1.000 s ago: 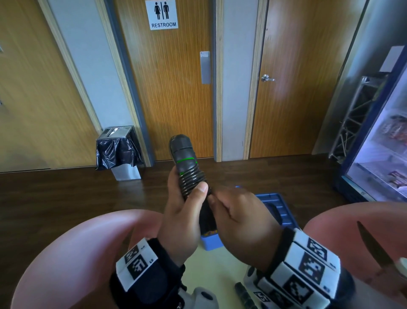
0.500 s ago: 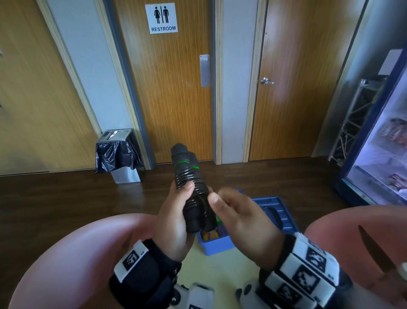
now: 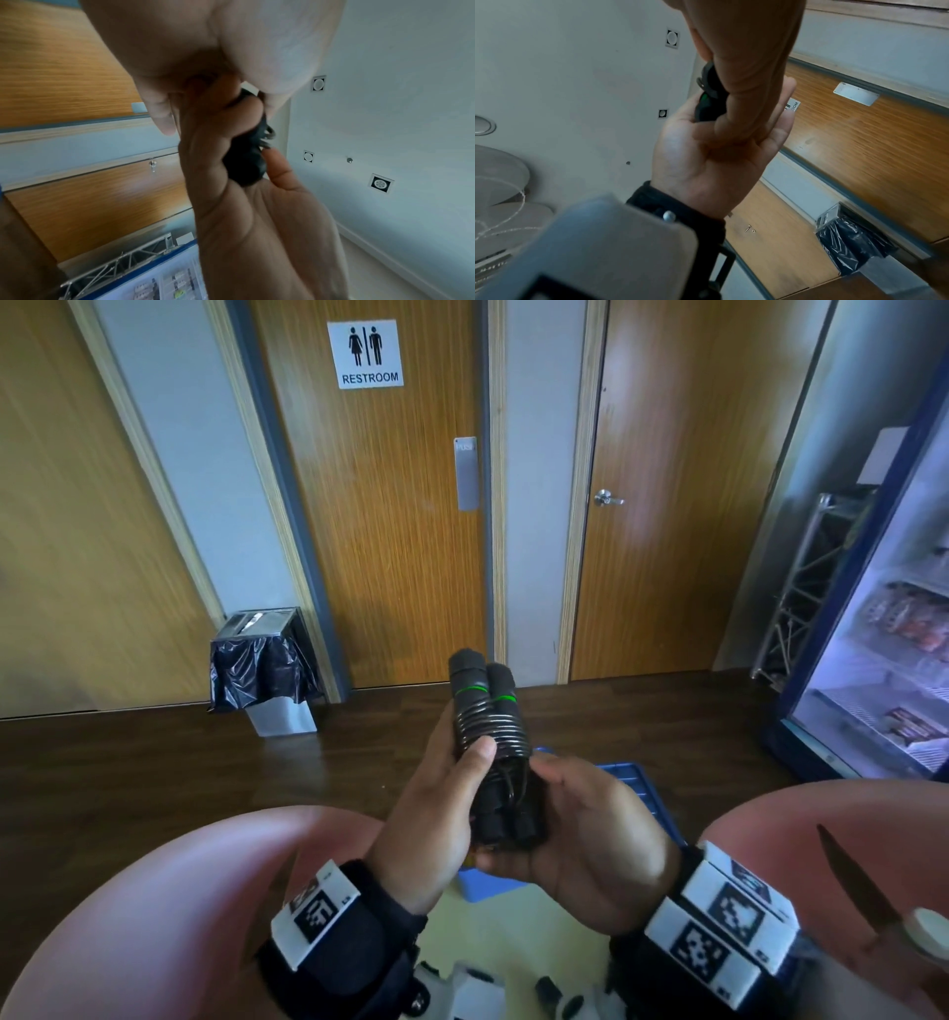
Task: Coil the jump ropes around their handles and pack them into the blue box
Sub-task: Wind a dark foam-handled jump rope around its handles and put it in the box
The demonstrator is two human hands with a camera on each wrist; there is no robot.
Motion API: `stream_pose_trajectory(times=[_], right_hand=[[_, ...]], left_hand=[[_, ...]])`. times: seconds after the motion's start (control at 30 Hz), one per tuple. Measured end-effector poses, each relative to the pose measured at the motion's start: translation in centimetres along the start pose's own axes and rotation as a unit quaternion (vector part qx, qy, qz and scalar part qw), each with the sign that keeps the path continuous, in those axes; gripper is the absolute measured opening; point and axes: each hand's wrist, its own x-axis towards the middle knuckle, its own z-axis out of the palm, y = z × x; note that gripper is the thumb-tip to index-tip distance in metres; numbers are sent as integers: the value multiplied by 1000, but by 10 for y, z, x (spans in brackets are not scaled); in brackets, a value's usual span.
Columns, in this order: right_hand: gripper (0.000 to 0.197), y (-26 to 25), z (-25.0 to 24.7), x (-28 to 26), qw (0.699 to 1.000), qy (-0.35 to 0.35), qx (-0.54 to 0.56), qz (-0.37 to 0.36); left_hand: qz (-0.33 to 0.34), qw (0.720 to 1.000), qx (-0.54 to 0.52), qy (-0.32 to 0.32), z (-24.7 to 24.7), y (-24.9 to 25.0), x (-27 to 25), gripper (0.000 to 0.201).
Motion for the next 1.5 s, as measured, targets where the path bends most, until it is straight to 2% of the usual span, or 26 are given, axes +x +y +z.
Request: stream_pose_trajectory(times=[0.13, 0.23, 0.37, 0.43, 0.63, 0.73, 1.03, 1.1, 1.2, 1.27, 1.33, 1.43, 1.5], right_hand=[[41, 1, -6, -6, 999, -4, -10, -45], [46, 0, -15, -11, 997, 10, -24, -77], [43, -4, -32, -19, 994, 32, -32, -103], [32, -10, -42, -24, 992, 43, -42, -110], [33, -27, -77, -37, 986, 112, -54, -113], [31, -35, -96, -41, 981, 150, -63, -106], [29, -51, -142, -49, 966, 208, -104, -113], [28, -54, -150, -49, 961, 225, -115, -110], [27, -58, -163, -52, 959, 240, -123, -92], [28, -61, -172, -53, 968, 216, -111, -66], [31, -66, -181, -55, 982, 178, -48, -30], [40, -77, -189, -60, 995, 87, 37, 1], [42, -85, -191, -64, 998, 38, 47, 4]], left_hand=[[-5, 999, -20, -32, 10, -4, -1, 70], [4, 999, -4, -52, 19, -11, -3, 82], [34, 998, 19, -42, 42, -18, -1, 73], [60, 997, 49, -18, 58, -22, 0, 66], [100, 986, 129, 40, 109, -39, 5, 76], [86, 982, 164, 45, 130, -47, 13, 79], [78, 972, 206, 77, 184, -62, 32, 69], [77, 973, 203, 78, 194, -68, 37, 65], [34, 983, 158, 88, 203, -82, 42, 60], [-4, 988, 123, 90, 206, -88, 44, 62], [-27, 994, 73, 79, 208, -88, 47, 63], [-10, 998, 35, 55, 206, -85, 49, 76], [8, 997, 67, 28, 204, -81, 48, 93]])
